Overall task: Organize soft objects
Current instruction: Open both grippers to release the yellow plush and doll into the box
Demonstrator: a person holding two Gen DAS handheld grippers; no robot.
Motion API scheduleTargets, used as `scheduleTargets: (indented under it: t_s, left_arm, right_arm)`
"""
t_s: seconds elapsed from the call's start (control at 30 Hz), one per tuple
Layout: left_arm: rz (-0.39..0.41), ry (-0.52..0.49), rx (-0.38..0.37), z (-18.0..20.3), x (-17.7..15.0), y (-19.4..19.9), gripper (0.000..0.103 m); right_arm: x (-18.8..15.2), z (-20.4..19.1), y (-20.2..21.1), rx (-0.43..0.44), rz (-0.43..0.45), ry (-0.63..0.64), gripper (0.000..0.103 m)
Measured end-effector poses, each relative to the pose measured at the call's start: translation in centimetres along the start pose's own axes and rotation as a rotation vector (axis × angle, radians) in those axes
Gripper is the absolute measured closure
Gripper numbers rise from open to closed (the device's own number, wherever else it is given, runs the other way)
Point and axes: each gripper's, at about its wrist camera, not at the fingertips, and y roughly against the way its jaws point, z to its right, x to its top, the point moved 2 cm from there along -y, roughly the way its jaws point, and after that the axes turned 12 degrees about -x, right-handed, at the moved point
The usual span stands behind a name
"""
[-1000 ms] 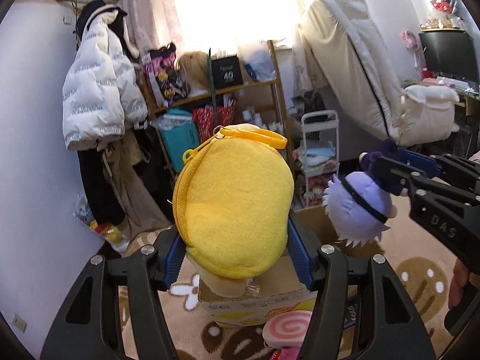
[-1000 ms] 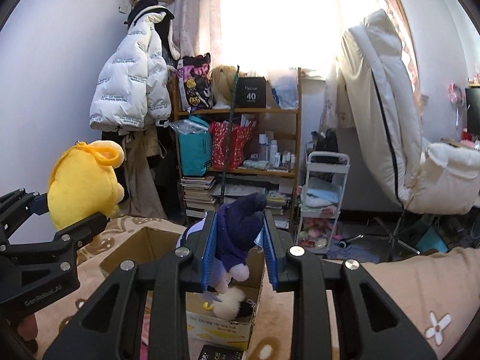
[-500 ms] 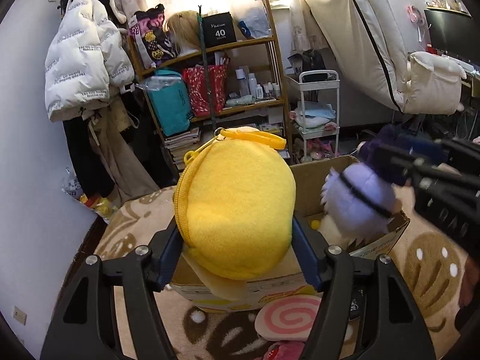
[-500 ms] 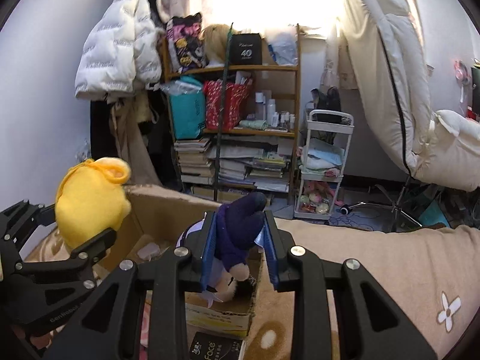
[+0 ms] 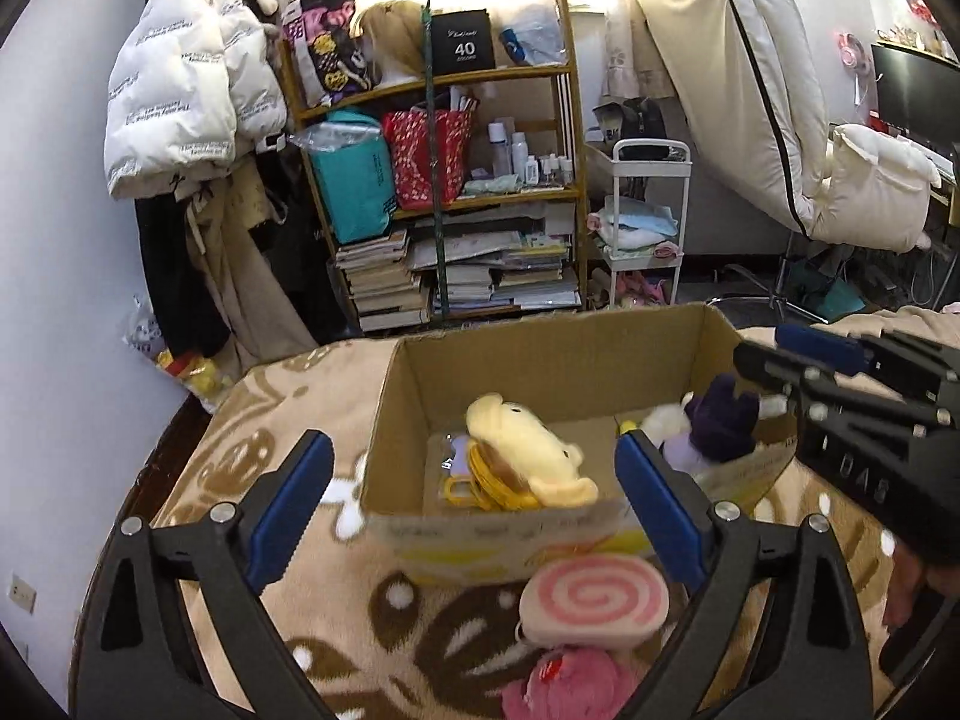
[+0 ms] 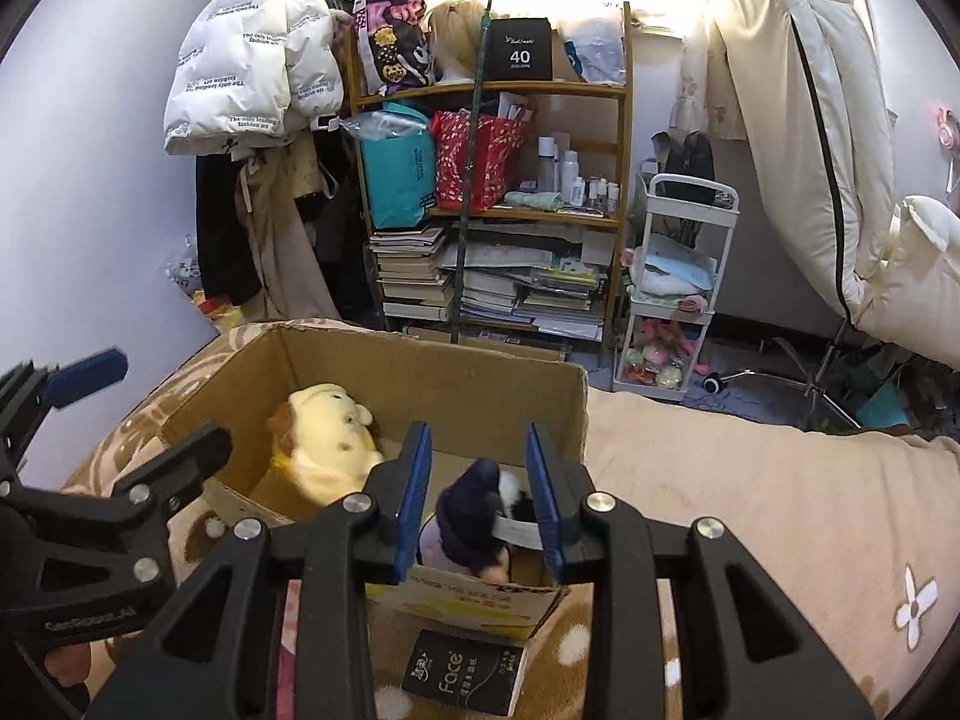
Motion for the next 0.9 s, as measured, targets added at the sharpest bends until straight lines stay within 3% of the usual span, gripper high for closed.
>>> scheduleTargets:
  t_s: [0.07, 0.13, 0.27, 0.5, 0.67, 0.9]
  left_arm:
    - [-0.01, -0.004, 0.012, -0.2, -0.3, 0.5, 0.008]
    - [-0.013, -0.006, 0.025, -0.3, -0.5, 1.1, 0.007]
    - [0.007, 0.016, 0.028, -0.7, -0.5, 2.7, 0.003]
    - [0.031, 0.059, 0.028, -0.9, -1.4, 6.5, 0.001]
    - [0.014, 0.064, 0.02, -0.5, -2.6, 8.1, 0.001]
    - [0.004, 0.094, 0.014, -0.2, -4.2, 10.6, 0.001]
  right_arm:
    - [0.0, 0.2, 0.3, -0.001, -0.002, -0.002, 0.064]
    - [0.1, 0.5, 1.0, -0.001, 0.0, -0.014, 0.05]
    - [0.2, 0.9, 2.5, -0.006, -0.001, -0.024, 0.038]
    - [-0.8, 0.9, 5.9, -0.025, -0.008, -0.019, 0.009]
    - [-2.2, 0.7, 8.2, -0.042, -0.014, 0.004, 0.001]
    - [-4.2, 0.2, 11.3, -0.024, -0.037, 0.012, 0.001]
